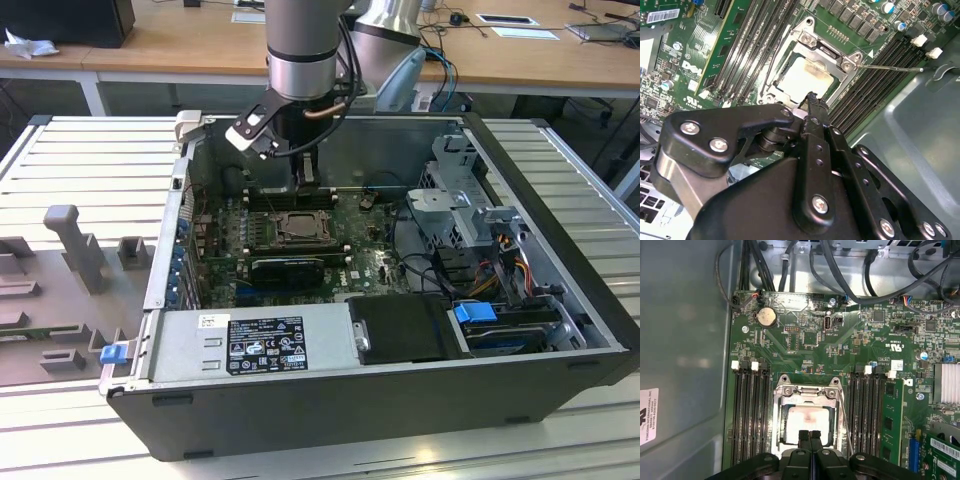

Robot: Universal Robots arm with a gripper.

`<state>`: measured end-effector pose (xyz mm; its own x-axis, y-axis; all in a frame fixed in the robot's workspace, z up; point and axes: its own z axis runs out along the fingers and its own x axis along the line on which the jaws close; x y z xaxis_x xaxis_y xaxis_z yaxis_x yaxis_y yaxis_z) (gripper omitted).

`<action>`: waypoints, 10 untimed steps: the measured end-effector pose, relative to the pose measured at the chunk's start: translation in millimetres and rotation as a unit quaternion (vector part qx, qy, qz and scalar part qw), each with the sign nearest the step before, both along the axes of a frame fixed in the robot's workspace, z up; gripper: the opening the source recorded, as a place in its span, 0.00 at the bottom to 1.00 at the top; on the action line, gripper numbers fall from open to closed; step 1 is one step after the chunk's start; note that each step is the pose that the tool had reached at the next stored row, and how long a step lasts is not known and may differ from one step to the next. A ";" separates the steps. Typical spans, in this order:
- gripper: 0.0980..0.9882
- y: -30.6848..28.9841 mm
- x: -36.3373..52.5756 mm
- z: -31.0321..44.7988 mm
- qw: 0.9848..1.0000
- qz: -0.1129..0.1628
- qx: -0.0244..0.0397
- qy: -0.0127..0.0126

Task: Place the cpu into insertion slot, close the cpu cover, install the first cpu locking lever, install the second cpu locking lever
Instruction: 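Install the first cpu locking lever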

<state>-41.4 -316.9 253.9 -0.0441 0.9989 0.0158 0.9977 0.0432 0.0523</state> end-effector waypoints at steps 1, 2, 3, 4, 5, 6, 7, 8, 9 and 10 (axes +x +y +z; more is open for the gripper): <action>0.01 0.0 0.0 0.4 1.000 0.000 0.000 0.000; 0.01 0.0 0.0 1.0 1.000 0.000 0.000 0.000; 0.01 0.0 0.0 1.3 1.000 0.000 0.000 0.000; 0.01 0.0 0.0 1.5 1.000 0.000 0.000 0.000; 0.01 0.0 0.0 1.6 1.000 0.000 0.000 0.000; 0.01 0.0 0.0 1.8 1.000 0.000 0.000 0.000; 0.01 0.0 0.0 2.1 1.000 0.000 0.000 0.000; 0.01 0.0 0.0 2.1 1.000 0.000 0.000 0.000; 0.01 0.0 0.0 2.2 1.000 0.000 0.000 0.000; 0.01 0.0 0.0 2.5 1.000 0.000 0.000 0.000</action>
<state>-41.4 -316.9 256.4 -0.0441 0.9989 0.0156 0.9977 0.0432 0.0521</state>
